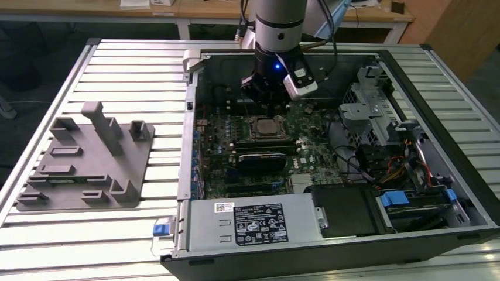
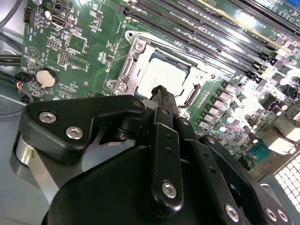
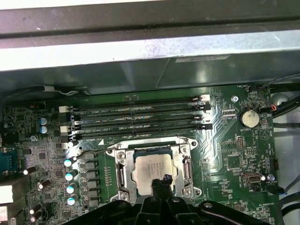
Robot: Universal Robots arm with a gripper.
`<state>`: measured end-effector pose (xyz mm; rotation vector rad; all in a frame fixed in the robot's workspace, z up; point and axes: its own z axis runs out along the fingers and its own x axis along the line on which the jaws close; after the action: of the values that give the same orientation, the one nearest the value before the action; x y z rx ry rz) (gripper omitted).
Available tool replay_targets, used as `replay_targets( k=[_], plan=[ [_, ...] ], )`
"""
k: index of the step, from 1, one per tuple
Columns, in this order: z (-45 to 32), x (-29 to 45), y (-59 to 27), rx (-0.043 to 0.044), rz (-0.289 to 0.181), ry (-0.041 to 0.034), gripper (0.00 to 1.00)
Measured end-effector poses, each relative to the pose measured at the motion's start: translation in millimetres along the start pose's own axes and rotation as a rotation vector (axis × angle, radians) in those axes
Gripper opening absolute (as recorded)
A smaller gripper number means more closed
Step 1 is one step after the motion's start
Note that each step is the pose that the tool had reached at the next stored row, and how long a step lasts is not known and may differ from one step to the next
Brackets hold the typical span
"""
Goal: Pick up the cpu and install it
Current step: 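Install the first cpu locking lever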
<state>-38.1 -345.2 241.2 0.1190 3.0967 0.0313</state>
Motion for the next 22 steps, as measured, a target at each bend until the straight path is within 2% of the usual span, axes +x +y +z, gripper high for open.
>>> replay_targets(
  k=[6, 8, 14, 22],
  plan=[
    [-0.2, 0.5, 0.0, 0.0001, 0.000, 0.0001, 0.11],
    [-0.4, 3.5, -0.3, 0.0002, 0.000, -0.0001, 0.11],
    [-1.0, 20.0, -1.5, -0.0001, 0.000, -0.0028, 0.11],
    [-2.0, 44.0, -3.4, -0.0008, 0.000, -0.0103, 0.11]
  ],
)
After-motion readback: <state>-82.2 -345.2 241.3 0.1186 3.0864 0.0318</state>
